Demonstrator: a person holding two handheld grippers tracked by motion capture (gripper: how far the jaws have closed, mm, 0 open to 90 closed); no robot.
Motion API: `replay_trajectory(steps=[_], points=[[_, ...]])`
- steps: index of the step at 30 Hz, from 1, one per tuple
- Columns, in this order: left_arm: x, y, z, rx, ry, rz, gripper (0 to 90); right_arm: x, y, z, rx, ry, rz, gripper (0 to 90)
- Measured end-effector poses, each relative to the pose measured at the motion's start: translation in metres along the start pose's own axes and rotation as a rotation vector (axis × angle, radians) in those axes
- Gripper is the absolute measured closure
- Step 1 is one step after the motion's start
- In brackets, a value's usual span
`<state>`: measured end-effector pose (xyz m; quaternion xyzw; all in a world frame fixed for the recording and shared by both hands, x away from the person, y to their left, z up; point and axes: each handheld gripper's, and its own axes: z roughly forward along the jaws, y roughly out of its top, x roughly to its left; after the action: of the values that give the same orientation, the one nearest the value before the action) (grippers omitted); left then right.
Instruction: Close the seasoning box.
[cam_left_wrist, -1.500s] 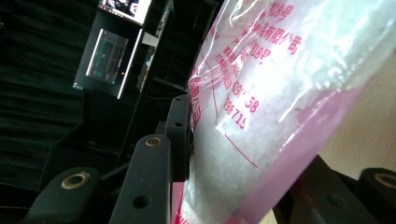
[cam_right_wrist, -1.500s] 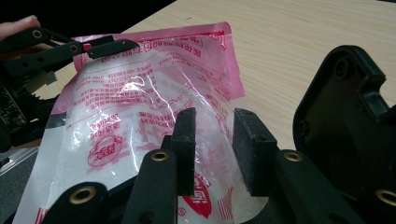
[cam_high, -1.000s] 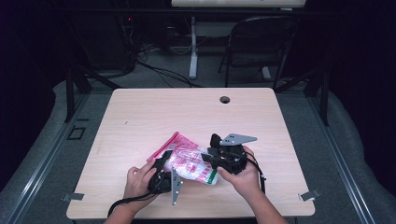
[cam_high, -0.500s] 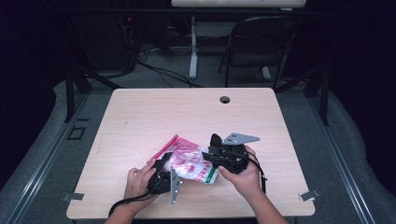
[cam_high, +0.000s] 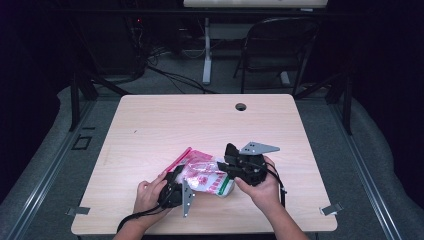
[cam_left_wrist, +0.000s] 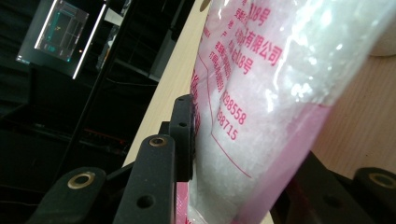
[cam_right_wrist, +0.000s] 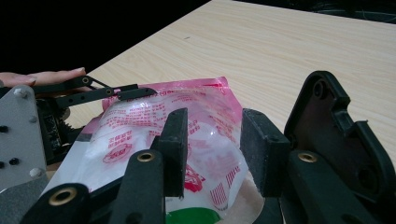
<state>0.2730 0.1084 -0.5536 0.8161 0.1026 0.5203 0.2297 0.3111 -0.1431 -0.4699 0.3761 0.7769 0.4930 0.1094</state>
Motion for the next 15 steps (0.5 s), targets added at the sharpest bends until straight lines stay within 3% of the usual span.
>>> replay_trajectory(steps=[10, 15], points=[[0.0007, -0.0022, 0.0016, 0.002, -0.028, -0.030, 72.2, -0.0004, 0.0001, -0.0002, 0.000, 0.000, 0.007, 60.3], [0.0020, -0.0050, 0.0037, 0.002, -0.056, -0.070, 72.4, -0.0014, 0.0005, -0.0019, -0.014, -0.004, 0.016, 60.3]])
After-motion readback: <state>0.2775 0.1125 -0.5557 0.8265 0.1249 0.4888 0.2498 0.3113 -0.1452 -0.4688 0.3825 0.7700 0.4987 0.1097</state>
